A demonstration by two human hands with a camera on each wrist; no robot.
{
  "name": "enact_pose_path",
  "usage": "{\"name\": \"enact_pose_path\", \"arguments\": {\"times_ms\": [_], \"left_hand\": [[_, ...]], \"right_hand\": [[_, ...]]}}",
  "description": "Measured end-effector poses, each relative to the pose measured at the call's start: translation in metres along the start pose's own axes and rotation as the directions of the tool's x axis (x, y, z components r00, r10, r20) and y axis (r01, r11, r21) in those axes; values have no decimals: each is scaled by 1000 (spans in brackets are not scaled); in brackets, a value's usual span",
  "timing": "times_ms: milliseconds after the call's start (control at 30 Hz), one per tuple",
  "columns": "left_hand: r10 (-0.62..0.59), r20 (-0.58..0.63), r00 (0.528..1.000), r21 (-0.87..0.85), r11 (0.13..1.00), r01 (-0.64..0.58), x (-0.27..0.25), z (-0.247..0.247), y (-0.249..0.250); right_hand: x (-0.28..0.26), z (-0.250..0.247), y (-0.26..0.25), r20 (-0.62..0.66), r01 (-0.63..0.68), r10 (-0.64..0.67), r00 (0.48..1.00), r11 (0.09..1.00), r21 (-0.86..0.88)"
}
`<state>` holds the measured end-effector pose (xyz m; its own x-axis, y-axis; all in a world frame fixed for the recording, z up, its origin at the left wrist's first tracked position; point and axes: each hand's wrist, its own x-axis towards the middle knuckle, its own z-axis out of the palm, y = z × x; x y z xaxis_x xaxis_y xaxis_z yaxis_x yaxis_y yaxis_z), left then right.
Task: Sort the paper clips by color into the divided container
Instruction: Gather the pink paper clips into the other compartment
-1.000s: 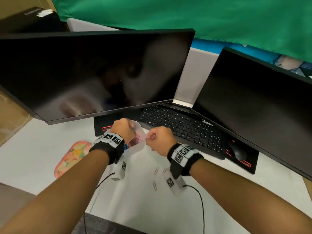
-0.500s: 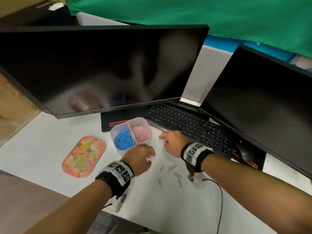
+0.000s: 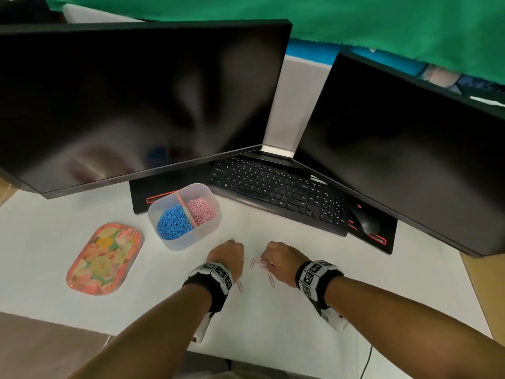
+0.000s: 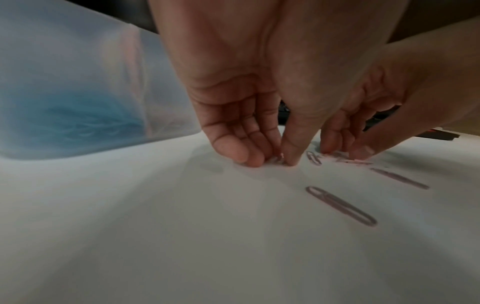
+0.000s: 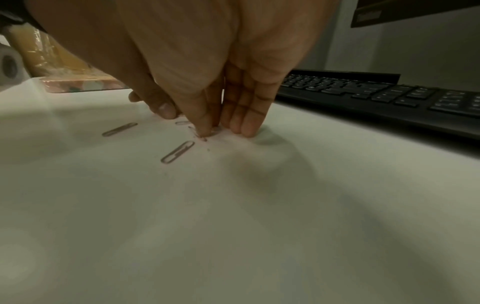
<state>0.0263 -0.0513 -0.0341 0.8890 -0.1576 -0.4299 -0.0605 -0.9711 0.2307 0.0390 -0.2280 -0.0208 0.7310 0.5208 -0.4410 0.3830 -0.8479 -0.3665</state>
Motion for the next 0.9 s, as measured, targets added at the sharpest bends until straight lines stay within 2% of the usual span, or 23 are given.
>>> {"name": "enact_pose_path", "arguments": {"times_ms": [133,233,433,533,633,733,833,900], "left_hand": [[4,20,1000,23,1000,-4,-1,1,3],[20,11,1000,-20,1000,-19,-2,-1,1],[6,-32,999,-325,946,-16,-10,-12,-9],[27,-32,999,-395,918,-37,-15,-13,-15],[0,-4,1000,-497,868,-2,-20,-16,-20],[-66,83,994,-684,722,105,-22,-18,-23],[-87,186,979,-779,593,201,-21,-22,-22],[-74,213,974,-795,567,217,-18,-21,-20]], "right_hand": [[1,0,-6,-4,35,-35,999,999,16],[6,-1,-12,10,24,-25,1000,998,63],[9,4,-18,77,-49,45,996,997,52],[5,6,-16,56,-57,54,997,997,51],[-1,7,-11,3,-123,125,992,973,193],[-3,3,-2,-29,-233,275,961,862,451],[-4,-3,3,94,-327,388,917,596,733],[-4,-4,4,151,-339,412,899,432,836]]}}
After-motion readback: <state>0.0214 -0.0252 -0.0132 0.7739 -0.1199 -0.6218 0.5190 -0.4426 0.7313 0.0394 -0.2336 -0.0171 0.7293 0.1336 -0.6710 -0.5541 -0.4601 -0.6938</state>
